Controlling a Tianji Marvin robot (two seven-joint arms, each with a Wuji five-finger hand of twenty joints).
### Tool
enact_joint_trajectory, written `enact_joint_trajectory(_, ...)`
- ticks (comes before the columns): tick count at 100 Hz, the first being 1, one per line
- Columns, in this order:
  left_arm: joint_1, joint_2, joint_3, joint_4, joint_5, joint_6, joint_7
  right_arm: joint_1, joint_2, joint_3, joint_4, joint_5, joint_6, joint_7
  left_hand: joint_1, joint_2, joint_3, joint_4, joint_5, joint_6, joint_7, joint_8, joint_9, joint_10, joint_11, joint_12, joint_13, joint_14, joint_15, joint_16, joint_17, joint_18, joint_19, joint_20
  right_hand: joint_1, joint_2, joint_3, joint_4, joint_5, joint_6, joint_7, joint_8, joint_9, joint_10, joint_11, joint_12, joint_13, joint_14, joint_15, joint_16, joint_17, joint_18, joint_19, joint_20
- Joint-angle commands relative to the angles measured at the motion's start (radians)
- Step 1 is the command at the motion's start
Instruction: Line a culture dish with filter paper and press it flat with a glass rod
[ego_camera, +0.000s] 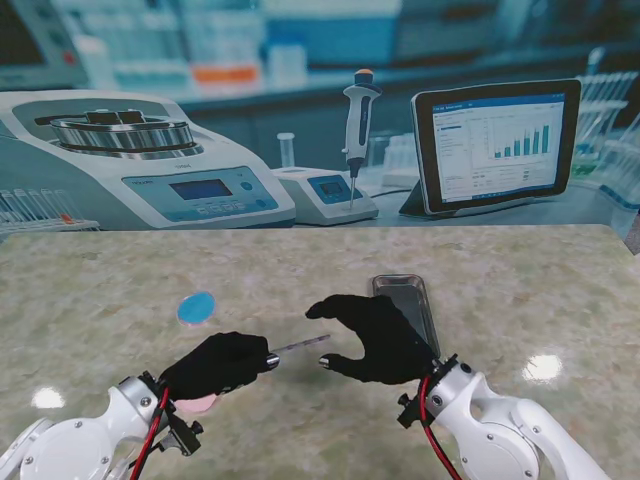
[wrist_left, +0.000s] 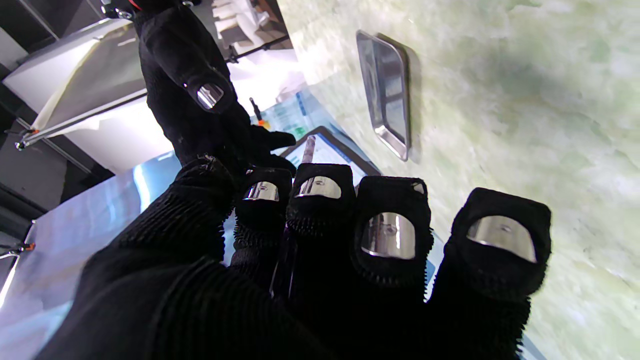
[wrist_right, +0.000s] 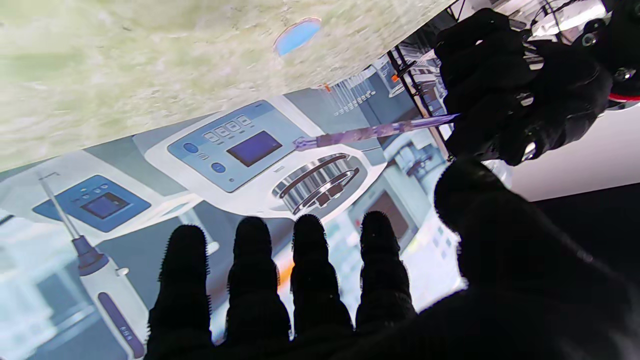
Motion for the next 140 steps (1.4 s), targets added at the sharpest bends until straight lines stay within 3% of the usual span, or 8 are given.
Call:
enact_joint_trajectory(1,0.004,-0.004,-0.003,0.001,0.012,-0.003,0.01,-0.026,-0.006,-0.004,-0.014,0.004,0.03,-0.011,-0.004,-0.01,0.017,-0.019,0.045,0.083,0.046,0.031,0.045,-0.093,0.065,0.02,0.045,-0.054,0.064,-0.015,0.034,-0.005,0.125,-0.029,-0.03,0.05,-0.018,0.032,-0.038,0.004,-0.024,-0.016,-0.032,-0.014,-0.025,-0.019,-0.041,-0.034,-0.031,-0.019,-0.034,-0.009,-0.043,-0.03)
enact_joint_trajectory(16,0.003,-0.007,-0.004,0.003,0.044,-0.008,0.031,-0.054,-0.014,-0.015,-0.016,-0.007,0.076,-0.056,-0.005,-0.009,0.017,-0.019,0.047,0.084,0.047,0.031,0.048,-0.095,0.065,0.02,0.048,-0.054,0.066,-0.016,0.039,-0.006,0.129,-0.03,-0.019,0.057,-0.032,0.036,-0.058,-0.008,-0.041,-0.033,-0.054,-0.027,-0.064,-0.051,-0.083,-0.059,-0.081,-0.061,-0.077,-0.022,-0.115,-0.087)
enact_joint_trajectory(50,-0.003,-0.012,-0.003,0.007,0.094,-0.007,0.061,-0.063,-0.029,-0.059,0.038,0.01,0.138,-0.131,-0.008,-0.008,0.017,-0.019,0.049,0.081,0.049,0.031,0.05,-0.097,0.065,0.019,0.051,-0.054,0.069,-0.019,0.042,-0.005,0.132,-0.034,-0.029,0.114,-0.085,0.04,-0.112,-0.033,-0.052,-0.04,-0.091,-0.034,-0.082,-0.067,-0.119,-0.064,-0.101,-0.078,-0.107,-0.024,-0.149,-0.117)
enact_joint_trajectory(68,-0.013,-0.012,-0.009,0.009,0.123,0.0,0.067,-0.054,-0.032,-0.077,0.074,0.008,0.151,-0.154,-0.01,-0.011,0.02,-0.018,0.054,0.08,0.051,0.03,0.055,-0.096,0.066,0.018,0.055,-0.051,0.071,-0.02,0.046,-0.003,0.135,-0.035,-0.015,0.134,-0.157,0.05,-0.136,-0.043,-0.082,-0.046,-0.117,-0.046,-0.115,-0.089,-0.146,-0.08,-0.133,-0.094,-0.113,-0.033,-0.215,-0.147)
enact_joint_trajectory(102,-0.044,-0.011,-0.062,0.029,0.221,0.015,0.071,-0.045,-0.04,-0.086,0.112,0.049,0.147,-0.176,-0.022,-0.013,0.029,-0.016,0.059,0.072,0.054,0.028,0.061,-0.101,0.066,0.017,0.061,-0.05,0.076,-0.024,0.055,-0.001,0.141,-0.04,-0.02,0.139,-0.202,0.053,-0.153,-0.052,-0.134,-0.068,-0.14,-0.055,-0.15,-0.118,-0.169,-0.08,-0.152,-0.104,-0.114,-0.036,-0.255,-0.152)
enact_joint_trajectory(140,-0.117,-0.009,-0.094,0.119,0.337,0.075,0.068,-0.055,-0.045,-0.073,0.111,0.058,0.143,-0.193,-0.027,-0.011,0.033,-0.017,0.057,0.066,0.053,0.028,0.06,-0.106,0.064,0.016,0.061,-0.051,0.076,-0.028,0.057,-0.001,0.144,-0.045,-0.012,0.144,-0.218,0.056,-0.148,-0.037,-0.124,-0.056,-0.139,-0.05,-0.145,-0.115,-0.165,-0.083,-0.15,-0.101,-0.114,-0.033,-0.252,-0.137)
